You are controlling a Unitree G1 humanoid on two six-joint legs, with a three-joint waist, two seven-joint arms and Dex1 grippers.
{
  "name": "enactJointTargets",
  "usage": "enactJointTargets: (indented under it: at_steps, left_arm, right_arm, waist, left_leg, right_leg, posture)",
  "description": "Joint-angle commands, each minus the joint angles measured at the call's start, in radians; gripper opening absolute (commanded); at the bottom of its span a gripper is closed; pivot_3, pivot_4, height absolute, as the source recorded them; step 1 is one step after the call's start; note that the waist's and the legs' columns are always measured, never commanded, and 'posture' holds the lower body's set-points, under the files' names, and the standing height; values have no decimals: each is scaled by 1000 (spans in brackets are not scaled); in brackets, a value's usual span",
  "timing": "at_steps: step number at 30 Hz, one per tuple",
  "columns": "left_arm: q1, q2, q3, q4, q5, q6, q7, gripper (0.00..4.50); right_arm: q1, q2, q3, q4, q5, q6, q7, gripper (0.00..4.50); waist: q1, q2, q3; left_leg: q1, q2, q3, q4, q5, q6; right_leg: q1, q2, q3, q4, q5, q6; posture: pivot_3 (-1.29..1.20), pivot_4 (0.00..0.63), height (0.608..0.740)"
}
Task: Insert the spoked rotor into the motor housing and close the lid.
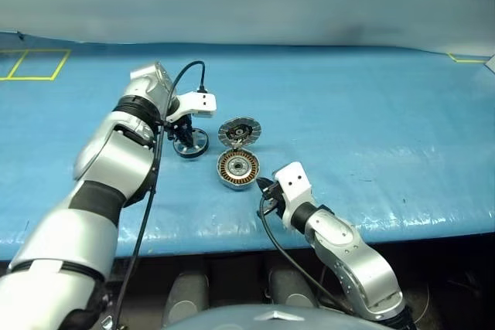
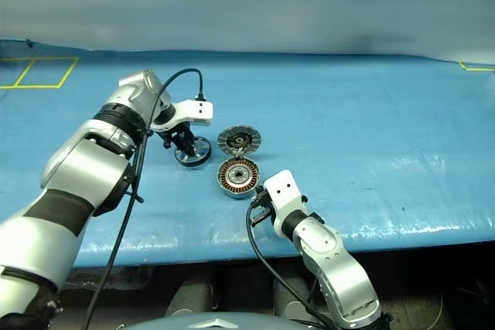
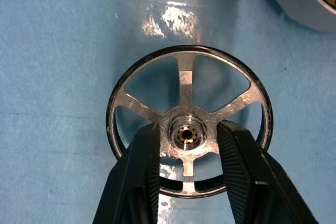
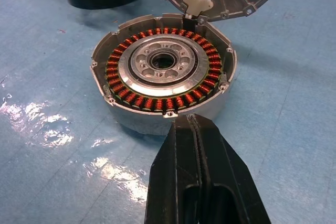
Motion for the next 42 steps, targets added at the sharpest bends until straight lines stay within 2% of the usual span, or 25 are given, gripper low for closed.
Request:
enactJointTargets:
  at_steps: [1, 3, 6, 8, 10, 14, 16, 20, 25, 28, 37, 42]
  left_arm:
    - [-19, 76, -18, -66, 2, -105, -103, 1344]
    - [-8, 108, -35, -84, -40, -147, -118, 1344]
    - [60, 206, -125, -245, -226, -155, -118, 1344]
    - [148, 334, -191, -541, -448, -33, -118, 1343]
    - [228, 447, -199, -803, -626, 96, -118, 1338]
    - [403, 582, -70, -1168, -857, 296, -118, 1336]
    - [501, 591, 37, -1297, -951, 392, -103, 1335]
    - [645, 546, 198, -1460, -1077, 530, 18, 1335]
    - [771, 446, 308, -1560, -1095, 582, 206, 1335]
    - [800, 412, 304, -1603, -1061, 589, 267, 1335]
    - [605, 354, 165, -1473, -866, 509, 229, 1335]
    - [511, 287, 115, -1315, -758, 379, 197, 1335]
  right_arm:
    - [-20, 8, -3, -5, 11, -13, 9, 0]
    - [-26, 8, 0, 0, 12, -12, 15, 0]
    - [-39, 8, -1, 10, 16, -12, 24, 0]
    - [-45, 7, -3, 15, 17, -11, 30, 0]
    - [-48, 7, -5, 18, 17, -12, 35, 0]
    - [-51, 5, -9, 22, 21, -11, 41, 0]
    - [-51, 4, -10, 22, 24, -9, 45, 0]
    - [-54, 2, -11, 19, 31, -6, 56, 0]
    - [-53, -1, -21, 9, 37, -7, 57, 0]
    - [-45, -10, -36, -1, 41, -7, 61, 0]
    - [-56, -24, -63, 11, 35, -23, 60, 0]
    - [-14, 3, -108, 19, 59, -155, 71, 0]
  waist:
    - [1, 0, 0]
    - [3, 0, 0]
    - [4, 0, 0]
    - [-2, 0, 0]
    - [-4, 0, 1]
    - [-2, 1, 1]
    - [1, 1, 1]
    - [7, 1, 1]
    - [11, 1, 0]
    - [12, 1, 0]
    - [25, 1, 0]
    - [26, 1, 0]
  left_leg:
    - [0, 0, 0, 0, 0, 0]
    - [0, 0, 0, 0, 0, 0]
    - [0, 1, 0, 0, 0, 0]
    - [0, 1, 0, 0, 0, 0]
    - [0, 7, 0, -1, 0, 0]
    - [0, 7, 1, -1, 0, 0]
    - [0, 7, 2, -1, 0, 0]
    - [2, 8, 3, 1, 0, 0]
    - [5, 10, 4, 2, 1, -1]
    - [5, 10, 4, 2, 1, -1]
    - [5, 9, 7, 3, 1, -1]
    - [4, 9, 9, 3, 1, -1]
  right_leg:
    - [0, 0, 0, 0, 0, 0]
    - [0, 0, 0, 0, 0, 0]
    - [0, 0, 0, 0, 0, 0]
    - [0, 0, 1, 0, 1, -1]
    - [-1, 0, 2, 0, 3, -5]
    - [-1, 0, 2, 0, 3, -6]
    - [-1, 0, 2, 0, 2, -5]
    - [1, 5, 2, 0, 0, -5]
    - [2, 9, 3, 1, -1, -11]
    - [2, 9, 4, 1, 0, -11]
    - [1, 9, 6, 1, 0, -10]
    - [0, 9, 7, 0, 1, -9]
  posture:
    - [0, 150, 740]
    - [0, 150, 740]
    - [0, 150, 740]
    - [0, 150, 740]
    - [0, 150, 740]
    - [0, 150, 740]
    - [0, 150, 740]
    - [0, 150, 740]
    - [0, 150, 740]
    - [0, 150, 740]
    - [0, 150, 740]
    - [0, 150, 740]
